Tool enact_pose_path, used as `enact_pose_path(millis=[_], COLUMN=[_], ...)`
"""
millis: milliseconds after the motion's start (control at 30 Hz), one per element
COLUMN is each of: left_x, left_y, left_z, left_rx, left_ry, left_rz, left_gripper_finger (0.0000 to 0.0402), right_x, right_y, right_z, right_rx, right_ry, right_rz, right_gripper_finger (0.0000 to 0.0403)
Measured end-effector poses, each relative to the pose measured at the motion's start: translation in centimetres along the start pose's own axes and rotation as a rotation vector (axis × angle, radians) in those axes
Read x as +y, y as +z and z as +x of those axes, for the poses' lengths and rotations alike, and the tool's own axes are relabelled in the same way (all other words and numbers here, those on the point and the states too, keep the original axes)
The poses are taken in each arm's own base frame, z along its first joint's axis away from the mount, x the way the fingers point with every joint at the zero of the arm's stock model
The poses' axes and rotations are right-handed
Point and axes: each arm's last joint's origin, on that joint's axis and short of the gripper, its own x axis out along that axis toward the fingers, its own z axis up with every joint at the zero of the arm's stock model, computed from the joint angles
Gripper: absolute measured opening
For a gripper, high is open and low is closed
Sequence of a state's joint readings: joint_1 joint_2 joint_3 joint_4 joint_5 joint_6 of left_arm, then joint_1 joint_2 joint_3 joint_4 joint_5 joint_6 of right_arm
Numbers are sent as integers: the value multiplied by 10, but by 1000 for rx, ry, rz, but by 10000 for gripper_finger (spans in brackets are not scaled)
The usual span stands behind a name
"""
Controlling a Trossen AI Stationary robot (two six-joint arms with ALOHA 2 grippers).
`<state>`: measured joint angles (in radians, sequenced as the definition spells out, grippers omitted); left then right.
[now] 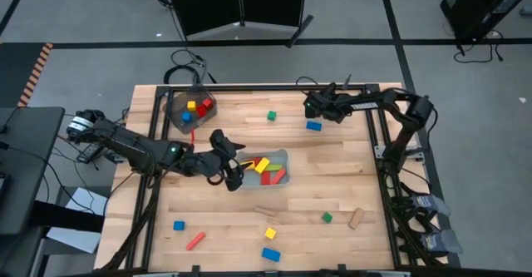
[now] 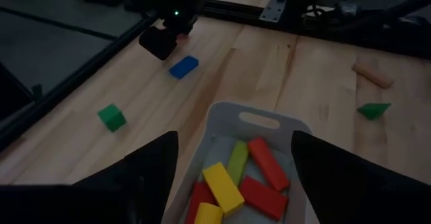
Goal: Sort blocks by size
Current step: Put the red cube block into the black bin
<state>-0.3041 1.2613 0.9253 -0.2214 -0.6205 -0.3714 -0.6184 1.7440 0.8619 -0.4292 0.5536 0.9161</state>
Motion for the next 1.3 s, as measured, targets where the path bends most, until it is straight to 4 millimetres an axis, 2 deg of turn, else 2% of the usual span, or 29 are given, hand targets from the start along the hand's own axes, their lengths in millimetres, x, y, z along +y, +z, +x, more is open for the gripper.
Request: enact_pose_path(millis=[200, 400, 567, 733, 933, 1000, 1100, 1200, 1300], left_x=[-3, -6, -10, -10, 8, 15, 27, 41, 51], left_y=[-2, -4, -5, 3, 23, 30, 43, 52, 57], left_z=[-2, -5, -9, -31, -72, -86, -106, -122, -134], left_rx=[9, 16, 11, -69, -218, -272, -367, -447, -492], left_ry=[-11, -22, -43, -30, -26, -47, -70, -78, -83], left_rz=[7, 0, -21, -50, -129, -139, -150, -163, -170], left_gripper_finger=[295, 295, 295, 295, 295, 295, 295, 295, 295], right_x=[1, 5, 10, 44, 92, 104, 121, 144, 175], right_y=[1, 0, -4, -18, -28, -24, -6, 10, 21], right_z=[12, 12, 9, -17, -70, -89, -110, -121, -128], right_rx=[-6, -37, -53, -149, -368, -430, -492, -515, -522], right_ry=[-20, -17, 11, 245, 668, 755, 832, 904, 990], right_rz=[14, 4, -25, -88, -88, -90, -93, -112, -140], right_gripper_finger=[222, 146, 145, 145, 145, 145, 145, 145, 145])
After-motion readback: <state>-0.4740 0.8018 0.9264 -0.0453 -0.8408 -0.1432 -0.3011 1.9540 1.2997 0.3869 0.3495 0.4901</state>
